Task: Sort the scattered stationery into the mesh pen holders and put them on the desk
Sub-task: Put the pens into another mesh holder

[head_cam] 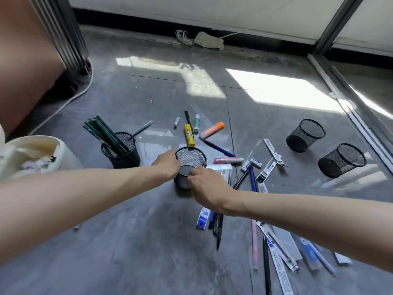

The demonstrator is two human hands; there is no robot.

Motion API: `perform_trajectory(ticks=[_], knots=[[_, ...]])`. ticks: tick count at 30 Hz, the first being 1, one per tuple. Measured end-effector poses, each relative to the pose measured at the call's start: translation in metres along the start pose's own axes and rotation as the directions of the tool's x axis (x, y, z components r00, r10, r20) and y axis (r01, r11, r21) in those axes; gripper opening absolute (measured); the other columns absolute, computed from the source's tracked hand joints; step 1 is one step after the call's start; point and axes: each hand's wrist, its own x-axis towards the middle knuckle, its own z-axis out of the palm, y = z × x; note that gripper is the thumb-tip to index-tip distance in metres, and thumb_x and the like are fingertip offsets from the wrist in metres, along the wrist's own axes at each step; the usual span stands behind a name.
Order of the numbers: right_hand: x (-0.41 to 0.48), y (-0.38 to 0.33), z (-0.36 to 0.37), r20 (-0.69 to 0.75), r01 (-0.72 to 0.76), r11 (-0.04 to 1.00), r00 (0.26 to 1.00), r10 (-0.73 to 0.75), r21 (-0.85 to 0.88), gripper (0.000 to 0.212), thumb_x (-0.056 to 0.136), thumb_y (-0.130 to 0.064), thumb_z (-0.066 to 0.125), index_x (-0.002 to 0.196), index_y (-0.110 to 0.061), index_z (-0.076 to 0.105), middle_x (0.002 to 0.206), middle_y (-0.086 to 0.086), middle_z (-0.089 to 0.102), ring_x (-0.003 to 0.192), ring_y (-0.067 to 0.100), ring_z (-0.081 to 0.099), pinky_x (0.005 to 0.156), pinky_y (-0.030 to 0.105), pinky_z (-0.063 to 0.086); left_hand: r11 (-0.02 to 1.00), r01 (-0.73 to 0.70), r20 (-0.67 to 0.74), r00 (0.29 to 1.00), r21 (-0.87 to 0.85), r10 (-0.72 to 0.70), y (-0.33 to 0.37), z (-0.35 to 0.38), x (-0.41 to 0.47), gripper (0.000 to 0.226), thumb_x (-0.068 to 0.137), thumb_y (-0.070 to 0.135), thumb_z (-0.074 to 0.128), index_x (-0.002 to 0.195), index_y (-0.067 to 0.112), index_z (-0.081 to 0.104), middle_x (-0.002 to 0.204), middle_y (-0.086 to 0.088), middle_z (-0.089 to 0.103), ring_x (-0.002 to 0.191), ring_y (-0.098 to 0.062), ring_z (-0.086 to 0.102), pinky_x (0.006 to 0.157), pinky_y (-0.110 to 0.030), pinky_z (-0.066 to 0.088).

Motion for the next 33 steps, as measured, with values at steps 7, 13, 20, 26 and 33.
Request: perform_trajectory(ticks=[7,13,20,26,33], knots=[[0.014,0.001,0.003,0.077,0.008,1.0,0.997,-0.01,0.028,0.009,0.084,-0.008,0.046,0.076,-0.012,0.048,0.089,0.014,0.063,0.083,0.033,0.058,0.057,0.035,0.035,1.0,-0.003,0.126,0.992,0.012,0.001,-0.024,-0.006,-0.004,0.018,0.082,0.002,0.037,0.09,0.011,0.05,0.063,-0.011,0.058,0.048,-0.022,0.05,0.044,-0.022,0.037],[0.018,0.018,0.009,-0.168,0.0,0.9,0.982,0.081,0.436,0.037,0.075,-0.027,0.026,0.072,-0.006,0.056,0.073,0.011,0.059,0.065,0.029,0.053,0.057,0.039,0.042,0.992,-0.098,0.203,0.976,0.083,0.08,-0.029,-0.007,-0.004,0.024,0.092,0.037,0.046,0.092,0.014,0.053,0.066,-0.004,0.061,0.061,-0.025,0.059,0.059,-0.028,0.046],[0.066,0.057,0.009,-0.221,-0.292,0.746,0.835,0.504,0.598,0.021,0.085,-0.006,0.045,0.08,-0.01,0.065,0.088,0.007,0.064,0.078,0.021,0.054,0.067,0.033,0.041,0.991,0.027,-0.116,0.993,0.132,-0.012,-0.013,-0.044,0.073,0.019,0.086,0.018,0.043,0.081,0.01,0.06,0.095,-0.019,0.066,0.085,-0.033,0.062,0.068,-0.034,0.048],[0.11,0.082,0.04,0.049,-0.484,0.737,0.849,0.527,0.472,0.028,0.088,-0.007,0.043,0.11,-0.01,0.06,0.118,0.011,0.055,0.108,0.032,0.053,0.09,0.045,0.045,0.908,0.047,-0.127,0.992,0.416,0.007,-0.016,-0.036,0.129,0.034,0.088,0.004,0.043,0.12,-0.001,0.052,0.136,-0.021,0.036,0.125,-0.037,0.037,0.096,-0.043,0.039],[0.153,0.1,0.061,0.013,-0.457,0.789,0.868,0.497,0.41,0.03,0.091,-0.006,0.041,0.116,-0.007,0.056,0.118,0.013,0.054,0.108,0.033,0.051,0.085,0.045,0.046,0.796,0.308,-0.296,0.94,0.52,-0.17,-0.046,-0.027,0.176,0.045,0.096,0.007,0.032,0.14,-0.001,0.026,0.143,-0.026,0.029,0.128,-0.042,0.033,0.104,-0.049,0.031]])
